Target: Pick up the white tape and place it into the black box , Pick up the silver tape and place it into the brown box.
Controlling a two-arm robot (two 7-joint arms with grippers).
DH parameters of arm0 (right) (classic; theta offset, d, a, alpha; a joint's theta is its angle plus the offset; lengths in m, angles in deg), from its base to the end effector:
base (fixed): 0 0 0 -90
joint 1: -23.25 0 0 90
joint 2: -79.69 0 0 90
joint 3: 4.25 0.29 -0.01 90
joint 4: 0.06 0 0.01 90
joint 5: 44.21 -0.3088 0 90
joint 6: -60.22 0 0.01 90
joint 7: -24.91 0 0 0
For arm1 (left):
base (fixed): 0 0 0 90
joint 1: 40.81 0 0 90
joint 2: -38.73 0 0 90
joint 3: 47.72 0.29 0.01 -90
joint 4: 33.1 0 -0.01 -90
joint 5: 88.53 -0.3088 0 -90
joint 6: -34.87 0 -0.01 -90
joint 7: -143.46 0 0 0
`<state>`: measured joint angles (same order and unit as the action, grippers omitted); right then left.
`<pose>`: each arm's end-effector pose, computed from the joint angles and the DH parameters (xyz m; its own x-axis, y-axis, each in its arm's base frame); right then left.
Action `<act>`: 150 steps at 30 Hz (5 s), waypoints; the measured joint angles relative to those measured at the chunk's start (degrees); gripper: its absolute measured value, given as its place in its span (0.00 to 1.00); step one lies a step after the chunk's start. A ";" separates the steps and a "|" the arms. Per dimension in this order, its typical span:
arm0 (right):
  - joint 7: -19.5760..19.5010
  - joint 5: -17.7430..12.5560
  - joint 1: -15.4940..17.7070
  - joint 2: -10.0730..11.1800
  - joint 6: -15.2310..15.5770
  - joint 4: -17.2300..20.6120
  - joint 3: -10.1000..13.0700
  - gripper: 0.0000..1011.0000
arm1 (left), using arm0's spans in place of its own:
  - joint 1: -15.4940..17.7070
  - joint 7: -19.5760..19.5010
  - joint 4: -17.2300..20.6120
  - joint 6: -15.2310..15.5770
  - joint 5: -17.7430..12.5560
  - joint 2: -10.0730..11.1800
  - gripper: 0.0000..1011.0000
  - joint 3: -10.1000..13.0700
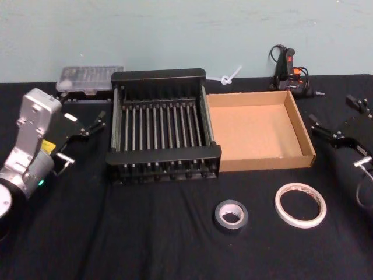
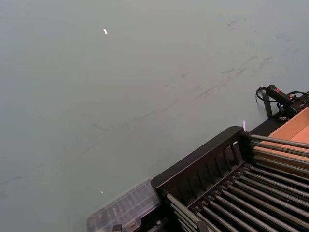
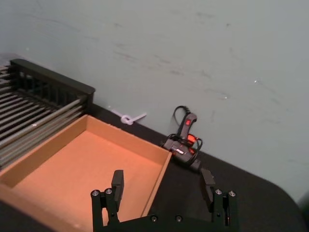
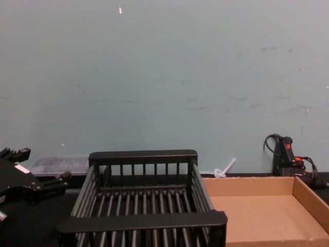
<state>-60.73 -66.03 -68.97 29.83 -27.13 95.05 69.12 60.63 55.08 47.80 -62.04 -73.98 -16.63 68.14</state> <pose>0.3248 -0.1034 -0.2562 0.3581 -0.8890 0.2854 0.9330 0.3294 -0.1447 0.3581 0.0827 -0.3022 0.2922 0.8803 0.3737 -0.9553 0.2873 0.0700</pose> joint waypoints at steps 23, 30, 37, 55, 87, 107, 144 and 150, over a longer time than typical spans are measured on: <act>5.84 -6.86 11.53 3.47 9.93 8.62 7.07 0.99 | 0.00 0.00 0.00 0.00 0.00 0.00 0.99 0.00; 7.42 -6.77 11.73 2.69 12.14 7.00 6.30 0.99 | 0.00 0.00 0.00 0.00 0.00 0.00 0.99 0.00; 9.04 -6.00 10.81 1.61 14.38 5.32 5.51 0.99 | 0.00 0.00 0.00 0.00 0.00 0.00 0.99 0.00; 12.64 -5.09 9.35 -0.49 18.06 2.64 4.91 0.99 | 0.00 0.00 0.00 0.00 0.00 0.00 0.99 0.00; 14.91 -2.39 8.33 -2.46 18.65 0.26 4.53 0.99 | 0.00 0.00 0.00 0.00 0.00 0.00 0.99 0.00; 15.37 -1.97 8.32 -2.79 19.03 -0.01 4.63 0.99 | 0.00 0.00 0.00 0.00 0.00 0.00 0.99 0.00; 15.26 -2.01 8.32 -2.71 19.03 0.05 4.64 0.57 | 0.00 0.00 0.00 0.00 0.00 0.00 0.99 0.00; 15.28 -2.02 8.32 -2.71 19.04 0.05 4.64 0.36 | 0.00 0.00 0.00 0.00 0.00 0.00 0.99 0.00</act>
<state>-45.45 -68.05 -60.65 27.12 -8.10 95.10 73.75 60.62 55.08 47.80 -62.04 -73.98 -16.63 68.14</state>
